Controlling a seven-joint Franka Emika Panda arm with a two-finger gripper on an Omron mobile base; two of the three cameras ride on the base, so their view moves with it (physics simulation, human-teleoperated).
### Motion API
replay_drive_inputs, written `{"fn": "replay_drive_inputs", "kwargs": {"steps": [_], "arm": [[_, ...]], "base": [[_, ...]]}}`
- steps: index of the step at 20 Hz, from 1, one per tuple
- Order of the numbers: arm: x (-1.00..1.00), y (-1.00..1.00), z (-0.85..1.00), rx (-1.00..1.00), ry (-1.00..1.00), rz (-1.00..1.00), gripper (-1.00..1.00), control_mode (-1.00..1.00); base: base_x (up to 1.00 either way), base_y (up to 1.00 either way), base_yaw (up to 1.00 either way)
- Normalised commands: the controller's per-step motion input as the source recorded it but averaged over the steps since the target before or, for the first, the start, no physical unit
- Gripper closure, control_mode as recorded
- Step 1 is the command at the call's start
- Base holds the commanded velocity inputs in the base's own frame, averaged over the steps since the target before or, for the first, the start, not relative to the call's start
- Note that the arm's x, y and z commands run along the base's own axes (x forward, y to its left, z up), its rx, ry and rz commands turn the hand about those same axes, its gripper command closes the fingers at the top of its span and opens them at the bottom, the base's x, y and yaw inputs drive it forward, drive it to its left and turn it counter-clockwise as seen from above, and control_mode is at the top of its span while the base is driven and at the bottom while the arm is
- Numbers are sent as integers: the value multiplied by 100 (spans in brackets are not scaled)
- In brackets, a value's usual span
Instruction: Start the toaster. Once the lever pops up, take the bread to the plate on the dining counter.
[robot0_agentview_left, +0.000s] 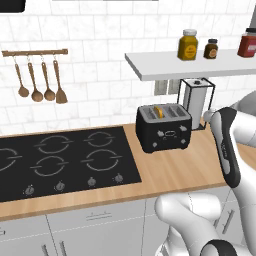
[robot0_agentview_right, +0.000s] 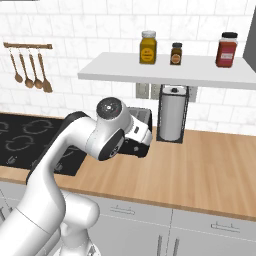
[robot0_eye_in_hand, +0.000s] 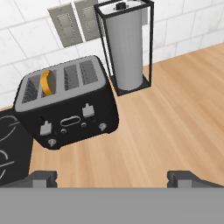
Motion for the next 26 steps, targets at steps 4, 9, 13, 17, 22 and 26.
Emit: {"fn": "replay_drive_inputs", "kwargs": {"steps": [4,9,13,17,22,26], "arm": [[0,0,0,0,0,0,-100,-100],[0,0,0,0,0,0,-100,-100],[0,0,0,0,0,0,-100,-100],[0,0,0,0,0,0,-100,-100],[0,0,0,0,0,0,-100,-100],[0,0,0,0,0,0,-100,-100]], "base": [[0,0,0],[0,0,0],[0,0,0],[0,0,0],[0,0,0],[0,0,0]]}}
